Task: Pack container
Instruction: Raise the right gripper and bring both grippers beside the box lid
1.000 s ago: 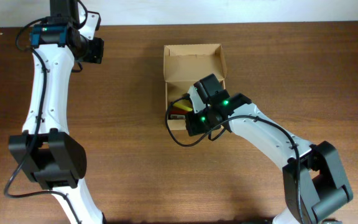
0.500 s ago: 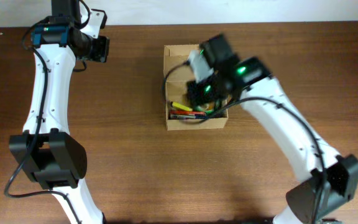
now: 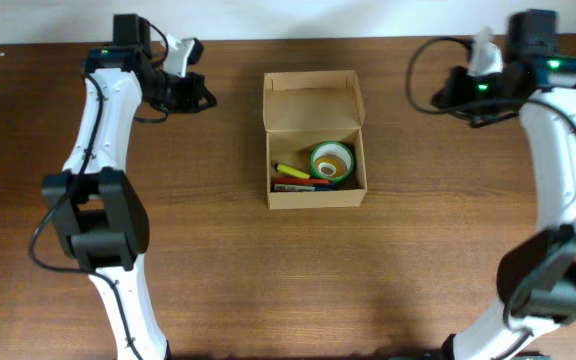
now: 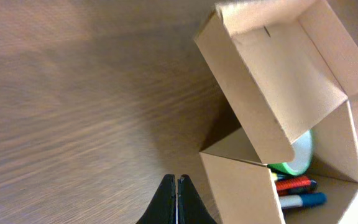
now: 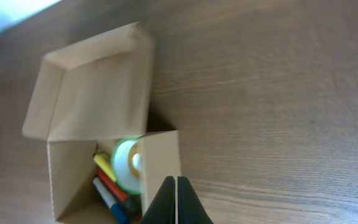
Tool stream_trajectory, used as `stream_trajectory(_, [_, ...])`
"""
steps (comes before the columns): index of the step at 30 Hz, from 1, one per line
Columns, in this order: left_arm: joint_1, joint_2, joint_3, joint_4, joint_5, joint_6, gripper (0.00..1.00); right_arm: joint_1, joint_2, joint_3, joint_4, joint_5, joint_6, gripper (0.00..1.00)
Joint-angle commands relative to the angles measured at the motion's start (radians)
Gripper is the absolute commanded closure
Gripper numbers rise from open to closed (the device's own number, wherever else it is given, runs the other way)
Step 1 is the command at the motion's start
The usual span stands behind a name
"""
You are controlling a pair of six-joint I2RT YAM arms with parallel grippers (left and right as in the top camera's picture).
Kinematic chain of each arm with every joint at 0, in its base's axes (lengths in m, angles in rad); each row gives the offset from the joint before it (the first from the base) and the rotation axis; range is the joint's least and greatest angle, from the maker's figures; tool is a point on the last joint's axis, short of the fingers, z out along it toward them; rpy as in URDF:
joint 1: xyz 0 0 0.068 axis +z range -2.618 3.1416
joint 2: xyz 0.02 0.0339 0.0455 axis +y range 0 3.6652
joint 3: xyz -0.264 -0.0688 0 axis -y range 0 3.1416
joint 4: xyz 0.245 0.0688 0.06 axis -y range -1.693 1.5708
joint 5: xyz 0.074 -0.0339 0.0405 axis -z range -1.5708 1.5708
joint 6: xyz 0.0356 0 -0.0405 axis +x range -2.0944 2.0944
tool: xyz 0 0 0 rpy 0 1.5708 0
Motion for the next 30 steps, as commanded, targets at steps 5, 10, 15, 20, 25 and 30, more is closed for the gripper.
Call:
stream_trajectory(5, [0.033, 0.072, -0.005, 0.0, 0.164, -0.015, 0.98, -0.103, 0.225, 0.012, -0.024, -0.266, -0.018, 0.96])
stream_trajectory(10, [0.048, 0.131, -0.005, -0.001, 0.263, -0.03, 0.98, -0.102, 0.359, 0.012, 0.01, -0.468, -0.022, 0.96])
stream_trajectory(15, [0.061, 0.208, -0.005, 0.024, 0.434, -0.062, 0.98, -0.102, 0.455, 0.012, 0.096, -0.693, 0.011, 0.96])
stream_trajectory(20, [0.064, 0.263, -0.005, 0.095, 0.552, -0.132, 0.98, -0.096, 0.498, 0.012, 0.254, -0.814, 0.15, 0.96])
stream_trajectory(25, [0.063, 0.286, -0.005, 0.247, 0.607, -0.283, 0.98, -0.077, 0.526, 0.012, 0.528, -0.861, 0.44, 0.96])
stream_trajectory(30, [0.063, 0.307, -0.005, 0.423, 0.633, -0.479, 0.98, -0.043, 0.57, 0.012, 0.872, -0.888, 0.763, 0.96])
